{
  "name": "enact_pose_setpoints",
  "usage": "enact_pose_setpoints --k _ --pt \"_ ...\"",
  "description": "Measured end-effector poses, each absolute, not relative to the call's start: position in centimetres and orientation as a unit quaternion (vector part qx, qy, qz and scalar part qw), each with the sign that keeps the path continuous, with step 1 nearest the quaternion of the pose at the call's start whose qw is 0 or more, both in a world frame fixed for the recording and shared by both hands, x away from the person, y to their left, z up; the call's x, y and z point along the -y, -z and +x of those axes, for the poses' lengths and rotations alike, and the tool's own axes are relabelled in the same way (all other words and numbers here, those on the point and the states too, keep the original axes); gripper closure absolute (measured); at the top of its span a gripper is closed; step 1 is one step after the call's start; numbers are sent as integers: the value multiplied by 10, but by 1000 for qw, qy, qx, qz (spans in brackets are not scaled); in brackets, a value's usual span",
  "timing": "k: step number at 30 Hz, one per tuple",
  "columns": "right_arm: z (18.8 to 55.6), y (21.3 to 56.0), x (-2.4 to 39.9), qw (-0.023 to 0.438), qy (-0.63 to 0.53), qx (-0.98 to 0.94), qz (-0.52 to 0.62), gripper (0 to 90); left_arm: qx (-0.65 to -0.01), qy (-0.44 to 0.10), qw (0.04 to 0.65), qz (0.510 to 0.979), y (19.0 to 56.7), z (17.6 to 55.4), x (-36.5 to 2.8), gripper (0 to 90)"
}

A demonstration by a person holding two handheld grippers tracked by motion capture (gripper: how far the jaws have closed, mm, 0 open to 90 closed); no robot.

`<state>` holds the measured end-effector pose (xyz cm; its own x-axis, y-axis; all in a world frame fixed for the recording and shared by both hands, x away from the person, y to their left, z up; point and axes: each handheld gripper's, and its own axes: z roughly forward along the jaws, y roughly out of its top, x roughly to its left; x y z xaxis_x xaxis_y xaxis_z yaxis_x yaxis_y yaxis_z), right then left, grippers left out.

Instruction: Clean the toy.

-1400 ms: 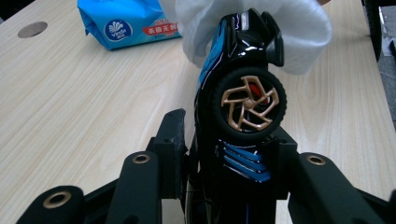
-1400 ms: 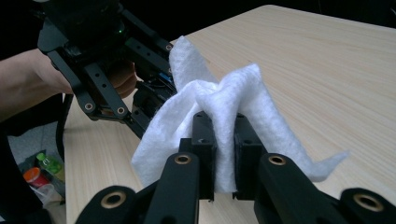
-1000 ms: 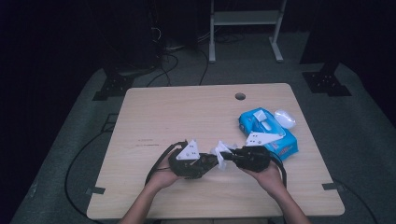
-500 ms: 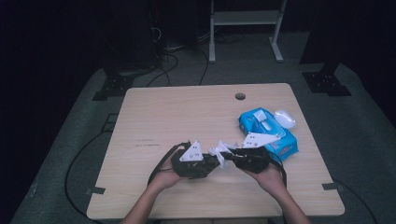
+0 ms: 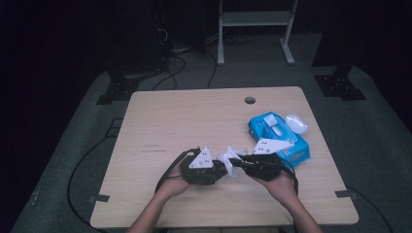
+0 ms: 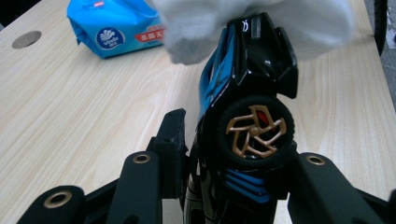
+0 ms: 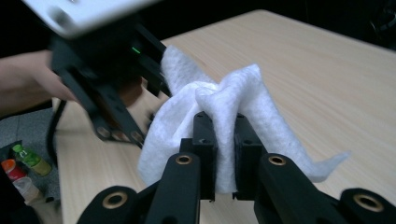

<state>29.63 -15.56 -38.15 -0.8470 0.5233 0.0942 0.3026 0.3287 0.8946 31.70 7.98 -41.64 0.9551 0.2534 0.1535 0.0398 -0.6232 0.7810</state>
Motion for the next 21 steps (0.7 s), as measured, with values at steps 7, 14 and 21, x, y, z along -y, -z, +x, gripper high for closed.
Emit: enact_pose_setpoints --k 7,14,21 --pt "288 374 143 112 -519 -816 229 819 -81 -128 427 891 416 315 -77 588" --pt "306 403 172 91 -502 -809 292 819 -96 -125 447 881 413 320 -86 589" --pt "308 411 174 62 -514 -800 302 820 -94 -125 450 879 412 319 -86 589"
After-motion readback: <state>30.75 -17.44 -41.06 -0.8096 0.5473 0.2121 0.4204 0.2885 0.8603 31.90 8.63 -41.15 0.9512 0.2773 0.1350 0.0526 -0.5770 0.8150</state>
